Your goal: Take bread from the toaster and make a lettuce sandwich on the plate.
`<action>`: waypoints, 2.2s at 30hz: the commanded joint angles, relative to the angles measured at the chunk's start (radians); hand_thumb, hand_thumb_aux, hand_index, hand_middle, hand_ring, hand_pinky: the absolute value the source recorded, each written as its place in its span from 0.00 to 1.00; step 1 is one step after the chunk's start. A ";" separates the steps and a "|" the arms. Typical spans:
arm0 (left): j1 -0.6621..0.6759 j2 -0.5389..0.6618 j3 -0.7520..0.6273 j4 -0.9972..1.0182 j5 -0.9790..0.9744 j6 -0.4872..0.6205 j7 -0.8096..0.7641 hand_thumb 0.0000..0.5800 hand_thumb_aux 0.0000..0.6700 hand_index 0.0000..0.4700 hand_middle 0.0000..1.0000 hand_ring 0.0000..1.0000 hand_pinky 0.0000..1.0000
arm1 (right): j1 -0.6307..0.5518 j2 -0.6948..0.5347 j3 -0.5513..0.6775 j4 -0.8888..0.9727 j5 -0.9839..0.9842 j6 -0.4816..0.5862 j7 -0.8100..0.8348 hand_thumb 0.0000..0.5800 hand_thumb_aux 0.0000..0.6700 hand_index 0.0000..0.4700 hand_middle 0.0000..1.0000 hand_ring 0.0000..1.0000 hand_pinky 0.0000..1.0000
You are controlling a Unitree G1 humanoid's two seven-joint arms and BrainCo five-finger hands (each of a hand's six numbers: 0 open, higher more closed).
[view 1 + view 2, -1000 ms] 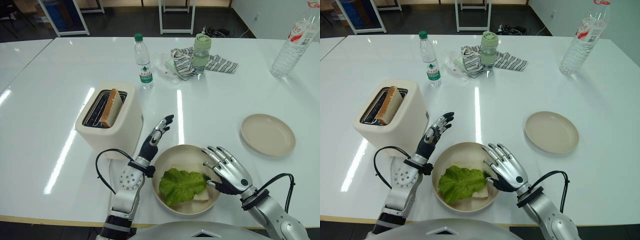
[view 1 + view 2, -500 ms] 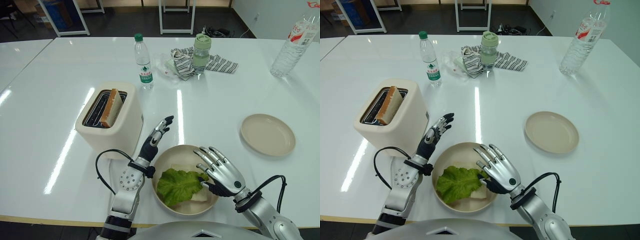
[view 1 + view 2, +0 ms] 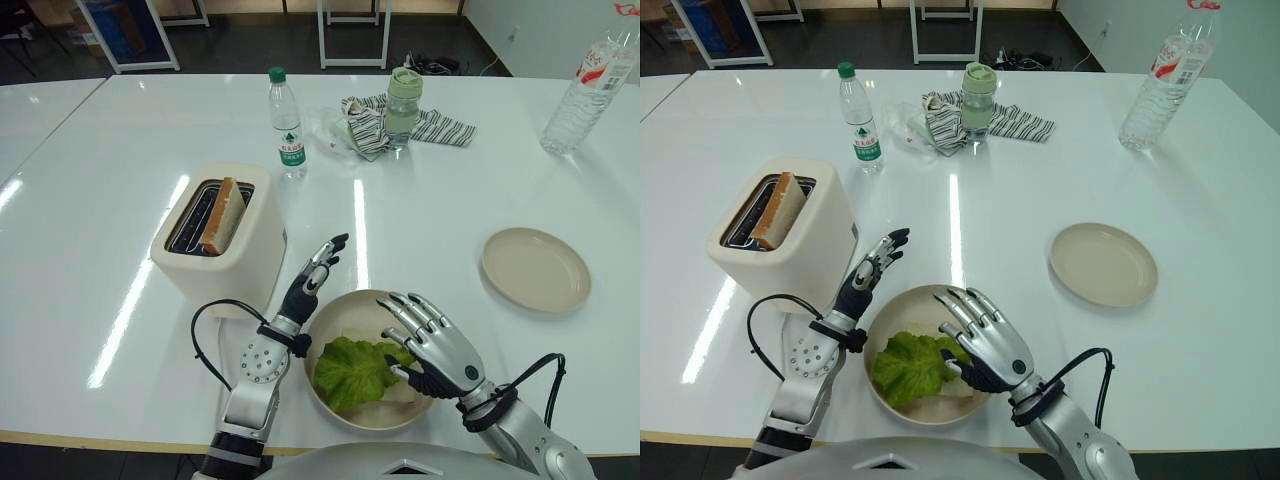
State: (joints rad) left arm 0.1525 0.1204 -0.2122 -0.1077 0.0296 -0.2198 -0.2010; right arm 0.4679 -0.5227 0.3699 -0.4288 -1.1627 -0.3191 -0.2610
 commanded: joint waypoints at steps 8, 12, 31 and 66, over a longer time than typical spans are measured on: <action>0.004 -0.003 0.003 0.012 0.007 0.010 0.002 0.00 0.00 0.00 0.00 0.00 0.00 | 0.013 -0.023 -0.006 0.065 0.006 -0.010 0.004 0.89 0.66 0.66 0.00 0.00 0.00; 0.003 -0.002 0.001 0.009 0.006 0.013 -0.001 0.00 0.00 0.00 0.00 0.00 0.00 | -0.007 -0.023 0.001 0.121 -0.010 -0.005 -0.014 0.89 0.66 0.66 0.00 0.00 0.00; -0.001 -0.002 0.002 0.007 0.005 0.020 -0.003 0.00 0.00 0.00 0.00 0.00 0.00 | -0.030 -0.046 0.030 0.165 -0.027 0.019 -0.040 1.00 1.00 1.00 0.00 0.00 0.00; 0.014 0.004 0.000 0.009 0.009 0.028 -0.004 0.00 0.00 0.00 0.00 0.00 0.00 | -0.051 -0.084 -0.050 0.126 0.037 0.002 -0.005 1.00 1.00 1.00 0.00 0.00 0.00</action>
State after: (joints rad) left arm 0.1609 0.1225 -0.2140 -0.1040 0.0294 -0.2041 -0.2052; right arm 0.4079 -0.5950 0.3122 -0.2952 -1.1202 -0.3118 -0.2809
